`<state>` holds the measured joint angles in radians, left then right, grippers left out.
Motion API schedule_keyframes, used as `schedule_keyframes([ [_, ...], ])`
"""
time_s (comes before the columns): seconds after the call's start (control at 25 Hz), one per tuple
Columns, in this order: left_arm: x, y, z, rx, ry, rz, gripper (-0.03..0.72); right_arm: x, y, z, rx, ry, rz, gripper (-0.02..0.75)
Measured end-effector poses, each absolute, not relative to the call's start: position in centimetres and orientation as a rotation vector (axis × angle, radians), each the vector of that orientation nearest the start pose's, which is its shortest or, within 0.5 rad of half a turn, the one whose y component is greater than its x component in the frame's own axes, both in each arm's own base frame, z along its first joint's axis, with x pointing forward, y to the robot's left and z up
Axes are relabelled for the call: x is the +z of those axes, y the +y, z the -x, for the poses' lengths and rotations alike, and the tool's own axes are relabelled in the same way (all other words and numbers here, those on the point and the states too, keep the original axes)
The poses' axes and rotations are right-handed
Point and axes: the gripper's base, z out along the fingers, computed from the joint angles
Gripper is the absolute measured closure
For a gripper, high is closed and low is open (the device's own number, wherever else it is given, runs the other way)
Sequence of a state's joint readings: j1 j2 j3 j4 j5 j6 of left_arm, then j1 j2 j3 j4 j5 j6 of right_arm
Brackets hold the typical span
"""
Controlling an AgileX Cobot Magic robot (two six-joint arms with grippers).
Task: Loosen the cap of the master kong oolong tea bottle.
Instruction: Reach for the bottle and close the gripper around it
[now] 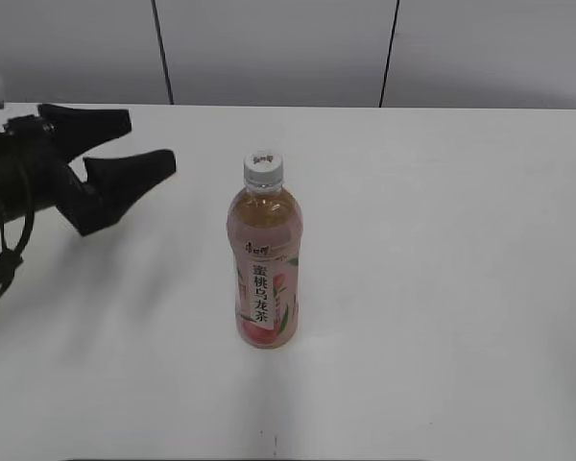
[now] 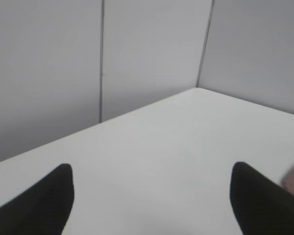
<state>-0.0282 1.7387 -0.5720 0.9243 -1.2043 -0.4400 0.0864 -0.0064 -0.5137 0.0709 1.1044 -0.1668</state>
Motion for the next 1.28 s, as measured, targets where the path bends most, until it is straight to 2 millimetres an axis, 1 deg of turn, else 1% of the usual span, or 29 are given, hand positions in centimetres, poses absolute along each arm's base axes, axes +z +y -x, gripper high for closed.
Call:
schedule_keyframes([
  [0.16, 17.4, -8.4, -27.0, -0.798, 1.550, -0.822, 0.102, 27.8, 0.5, 1.0, 0.036, 2.049, 0.267, 0.192],
  [0.4, 16.8, -8.9, -25.8, -0.890, 1.575, -0.958, 0.102, 27.8, 0.5, 1.0, 0.036, 2.049, 0.267, 0.192],
  [0.52, 16.7, -9.0, -25.7, -0.915, 1.589, -0.957, 0.102, 27.8, 0.5, 1.0, 0.036, 2.049, 0.267, 0.192],
  [0.6, 16.8, -9.5, -25.6, -0.928, 1.585, -0.961, 0.102, 27.8, 0.5, 1.0, 0.036, 2.049, 0.267, 0.192],
  [1.04, 17.3, -14.3, -24.2, -1.038, 1.526, -0.984, 0.099, 27.8, 0.5, 1.0, 0.036, 2.049, 0.267, 0.192],
  [1.16, 17.5, -15.3, -24.0, -1.053, 1.521, -0.949, 0.099, 27.8, 0.5, 1.0, 0.036, 2.049, 0.267, 0.192],
  [1.28, 17.2, -16.2, -24.0, -1.031, 1.560, -0.914, 0.099, 27.8, 0.5, 1.0, 0.036, 2.049, 0.267, 0.192],
])
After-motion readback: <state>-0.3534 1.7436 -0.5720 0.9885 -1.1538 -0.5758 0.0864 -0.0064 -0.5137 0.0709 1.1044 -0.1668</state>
